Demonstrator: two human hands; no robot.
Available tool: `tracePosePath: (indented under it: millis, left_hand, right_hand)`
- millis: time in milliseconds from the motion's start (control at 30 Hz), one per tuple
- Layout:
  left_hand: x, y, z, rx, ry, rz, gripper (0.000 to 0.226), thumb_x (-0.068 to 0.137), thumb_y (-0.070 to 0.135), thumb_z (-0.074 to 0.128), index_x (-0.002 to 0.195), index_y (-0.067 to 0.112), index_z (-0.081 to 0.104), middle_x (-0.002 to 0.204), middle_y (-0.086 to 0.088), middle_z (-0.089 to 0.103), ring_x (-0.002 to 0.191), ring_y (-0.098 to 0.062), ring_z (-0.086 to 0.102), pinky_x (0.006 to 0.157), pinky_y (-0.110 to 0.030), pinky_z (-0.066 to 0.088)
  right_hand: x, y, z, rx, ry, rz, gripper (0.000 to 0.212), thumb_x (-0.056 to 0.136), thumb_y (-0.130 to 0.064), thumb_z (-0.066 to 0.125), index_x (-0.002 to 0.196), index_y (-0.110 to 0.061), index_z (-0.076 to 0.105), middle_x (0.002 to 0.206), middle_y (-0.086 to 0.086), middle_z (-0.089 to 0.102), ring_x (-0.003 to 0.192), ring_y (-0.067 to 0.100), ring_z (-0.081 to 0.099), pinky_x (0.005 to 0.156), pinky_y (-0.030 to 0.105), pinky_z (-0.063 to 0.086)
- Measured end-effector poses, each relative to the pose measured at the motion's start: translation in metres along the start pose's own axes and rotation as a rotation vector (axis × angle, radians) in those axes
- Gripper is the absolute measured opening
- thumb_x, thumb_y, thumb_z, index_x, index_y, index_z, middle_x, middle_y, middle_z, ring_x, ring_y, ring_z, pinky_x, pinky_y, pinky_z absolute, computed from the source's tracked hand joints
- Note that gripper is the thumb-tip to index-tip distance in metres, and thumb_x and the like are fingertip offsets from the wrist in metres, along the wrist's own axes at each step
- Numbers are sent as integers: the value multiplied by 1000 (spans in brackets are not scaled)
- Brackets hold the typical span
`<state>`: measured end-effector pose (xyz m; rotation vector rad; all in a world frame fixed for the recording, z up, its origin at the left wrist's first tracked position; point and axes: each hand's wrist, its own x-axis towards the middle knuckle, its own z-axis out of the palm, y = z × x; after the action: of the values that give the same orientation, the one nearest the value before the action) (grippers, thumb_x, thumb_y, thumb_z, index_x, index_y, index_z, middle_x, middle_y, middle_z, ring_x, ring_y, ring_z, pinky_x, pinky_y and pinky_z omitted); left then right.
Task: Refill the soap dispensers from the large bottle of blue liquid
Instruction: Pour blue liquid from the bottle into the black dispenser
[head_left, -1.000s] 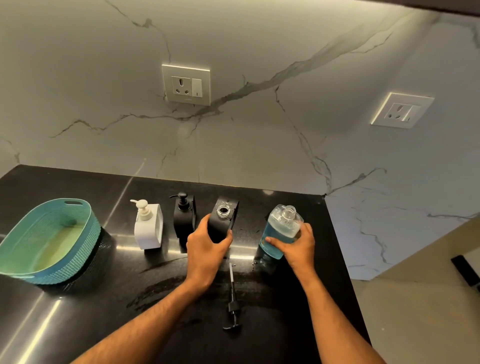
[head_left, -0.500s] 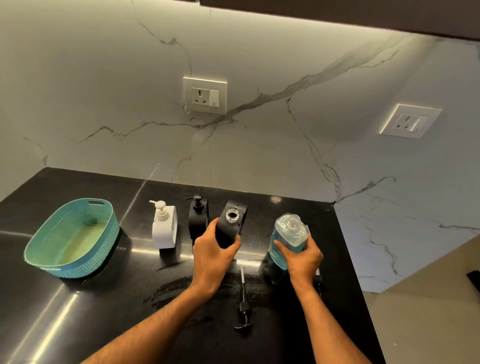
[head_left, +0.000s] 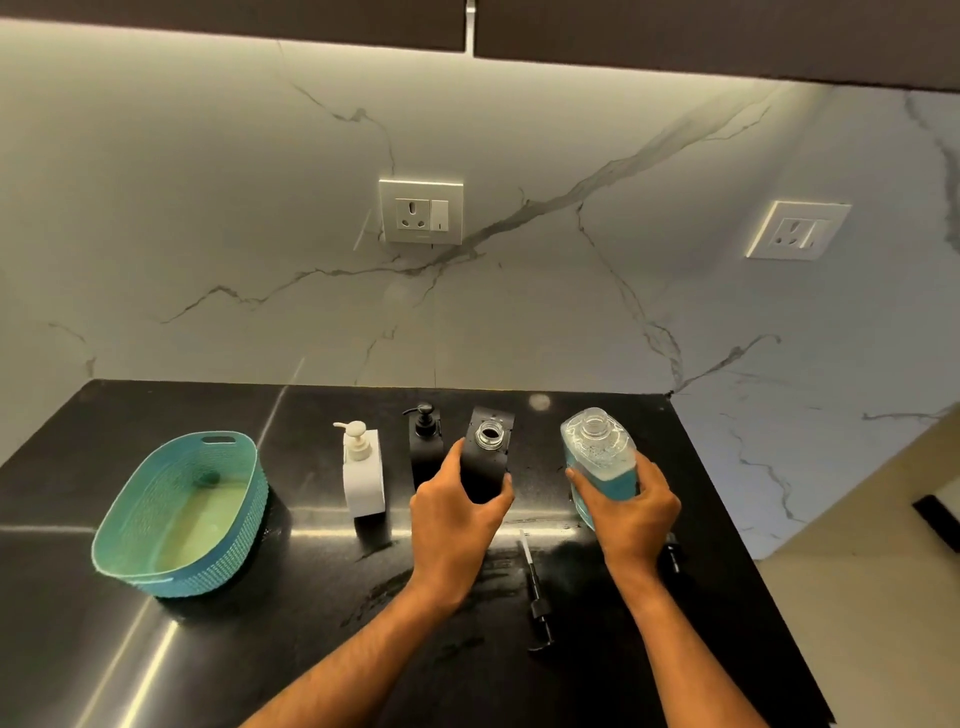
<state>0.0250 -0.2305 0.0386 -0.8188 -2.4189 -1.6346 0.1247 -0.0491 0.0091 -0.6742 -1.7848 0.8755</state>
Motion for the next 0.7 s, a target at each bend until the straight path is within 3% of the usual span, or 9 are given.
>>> tracePosePath:
  millis: [67, 167, 300, 400, 567, 700]
  left_hand:
    - [-2, 0, -5, 17, 6, 0, 59, 85, 50, 75, 135, 23, 58, 104, 17, 73, 93, 1, 70, 81, -16, 58]
    - [-5, 4, -13, 29, 18, -7, 58, 86, 50, 75, 133, 22, 59, 103, 14, 74, 89, 0, 70, 78, -20, 60]
    - [-9, 7, -23, 29, 24, -22, 58, 85, 47, 76, 133, 20, 60, 102, 13, 75, 88, -2, 71, 78, -21, 60]
    - [-12, 7, -30, 21, 1, -9, 57, 85, 47, 77, 133, 22, 59, 102, 13, 74, 87, -2, 70, 76, -19, 59]
    - [-17, 7, -37, 10, -26, 17, 61, 83, 40, 81, 136, 24, 56, 105, 11, 73, 89, -3, 70, 77, -13, 58]
    - [-18, 7, -41, 13, -54, 27, 67, 82, 38, 82, 140, 21, 54, 108, 9, 73, 92, -6, 70, 79, -13, 58]
  right_hand:
    - [-2, -15, -1, -25, 7, -63, 62, 66, -40, 93, 120, -37, 64, 108, -35, 59, 100, -1, 64, 71, 6, 51]
    - [-6, -36, -2, -71, -8, -149, 64, 69, -42, 90, 125, -44, 59, 111, -40, 54, 98, -2, 63, 70, 5, 50]
    - [-12, -55, -1, -138, -35, -234, 57, 74, -46, 85, 125, -30, 63, 112, -44, 50, 98, -6, 59, 74, 4, 47]
    - [-17, -66, 1, -200, -40, -279, 54, 77, -49, 80, 122, -23, 66, 106, -31, 51, 96, -6, 57, 76, 6, 46]
    - [-23, -76, 4, -305, -69, -321, 61, 77, -49, 75, 122, -9, 68, 104, 1, 67, 93, 8, 59, 67, 19, 53]
    - [-24, -77, 5, -401, -84, -356, 65, 70, -34, 89, 124, -3, 68, 104, 10, 68, 94, 17, 61, 67, 27, 56]
